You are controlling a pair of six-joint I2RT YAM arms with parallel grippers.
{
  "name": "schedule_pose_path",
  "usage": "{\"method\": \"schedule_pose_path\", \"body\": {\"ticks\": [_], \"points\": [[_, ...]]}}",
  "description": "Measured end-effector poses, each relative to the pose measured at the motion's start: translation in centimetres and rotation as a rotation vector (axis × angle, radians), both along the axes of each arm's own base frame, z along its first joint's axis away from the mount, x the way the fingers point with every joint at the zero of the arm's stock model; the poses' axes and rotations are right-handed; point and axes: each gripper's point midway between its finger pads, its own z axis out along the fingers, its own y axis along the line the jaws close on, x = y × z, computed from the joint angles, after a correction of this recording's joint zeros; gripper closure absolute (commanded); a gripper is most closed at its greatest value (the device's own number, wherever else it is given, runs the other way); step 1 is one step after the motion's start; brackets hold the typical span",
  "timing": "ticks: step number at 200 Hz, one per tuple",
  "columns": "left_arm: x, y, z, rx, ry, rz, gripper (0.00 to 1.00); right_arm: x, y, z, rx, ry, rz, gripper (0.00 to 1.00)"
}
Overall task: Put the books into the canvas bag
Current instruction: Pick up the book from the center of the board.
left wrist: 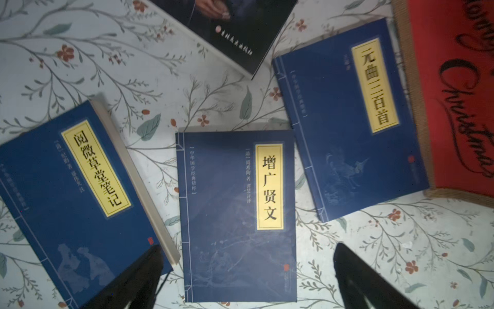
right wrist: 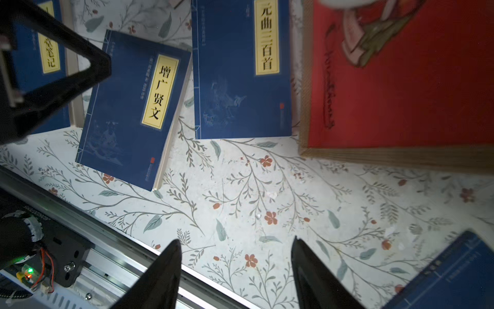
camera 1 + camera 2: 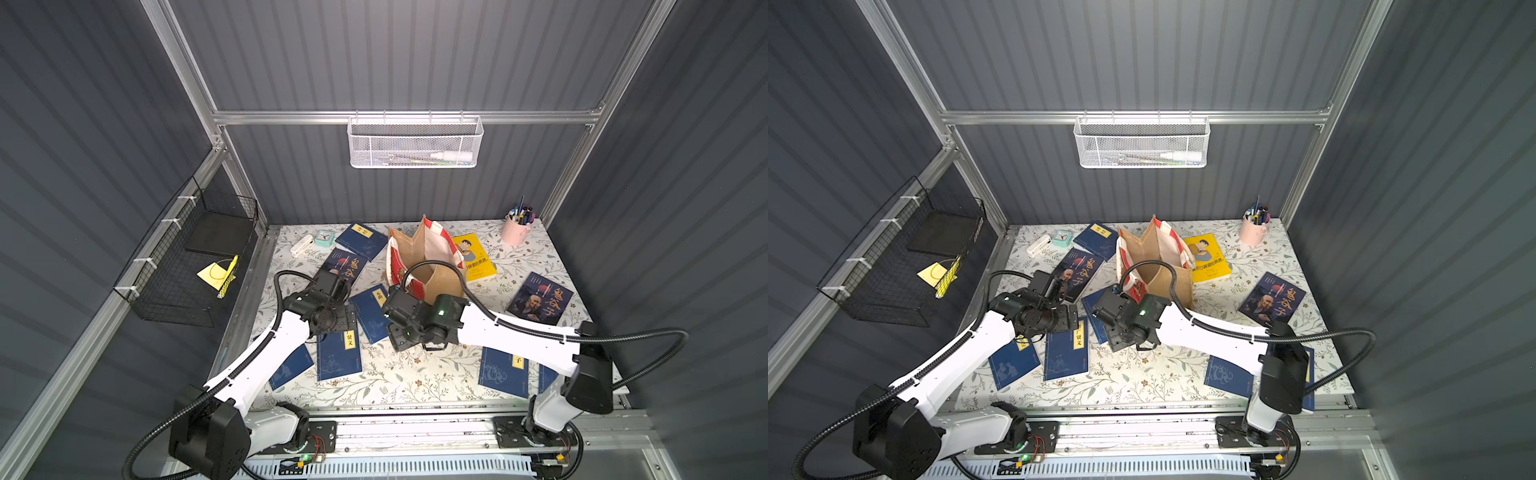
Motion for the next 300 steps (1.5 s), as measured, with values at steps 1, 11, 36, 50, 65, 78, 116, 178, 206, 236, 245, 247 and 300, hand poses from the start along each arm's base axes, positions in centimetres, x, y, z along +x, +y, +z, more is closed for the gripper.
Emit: {"method": "schedule_pose_path", "body": {"ticks": [1, 11, 36, 50, 65, 78, 116, 178, 206, 236, 245, 247, 300], "points": [[0.0, 0.1, -0.1, 0.0, 0.003, 0.005, 0.01, 0.0, 0.0, -0.1, 0.0, 0.003, -0.001, 0.35], [-0.2, 0.9, -1.0, -0.011, 0.02, 0.037, 0.01, -0.2, 0.4, -1.3, 0.003, 0.03, -0.01, 0.36], [-0.9, 3.2, -3.7, -0.045, 0.065, 0.135, 0.02, -0.6, 1.8, -3.7, 0.027, 0.093, -0.029, 0.38], [-1.5, 4.2, -4.9, -0.07, 0.094, 0.183, 0.02, -0.8, 2.7, -4.9, 0.043, 0.128, -0.03, 0.4], [-1.8, 4.6, -5.8, -0.094, 0.118, 0.214, 0.02, -1.0, 3.9, -6.2, 0.061, 0.162, -0.02, 0.42], [-1.4, 4.4, -6.1, -0.125, 0.125, 0.221, 0.05, -1.2, 4.6, -7.2, 0.063, 0.195, -0.007, 0.45], [-1.2, 3.2, -8.4, -0.234, 0.149, 0.229, 0.1, -0.5, 6.5, -8.6, 0.088, 0.253, 0.024, 0.49], [-0.1, 2.1, -8.8, -0.32, 0.104, 0.234, 0.11, 3.1, 8.8, -8.5, 0.165, 0.269, 0.052, 0.51], [0.6, 1.3, -8.5, -0.389, 0.055, 0.227, 0.15, 3.3, 8.6, -9.7, 0.157, 0.304, 0.063, 0.53], [0.7, -0.3, -8.2, -0.488, 0.046, 0.2, 0.21, 3.1, 8.7, -9.8, 0.162, 0.32, 0.072, 0.53], [0.6, -0.6, -8.2, -0.51, 0.051, 0.196, 0.21, 3.1, 8.7, -9.8, 0.164, 0.324, 0.074, 0.54], [0.6, -0.7, -8.2, -0.516, 0.053, 0.193, 0.2, 3.1, 8.7, -9.8, 0.164, 0.324, 0.074, 0.55], [-1.4, -1.8, -7.9, -0.581, 0.078, 0.163, 0.18, 2.4, 7.4, -12.2, 0.141, 0.352, 0.059, 0.64]]}}
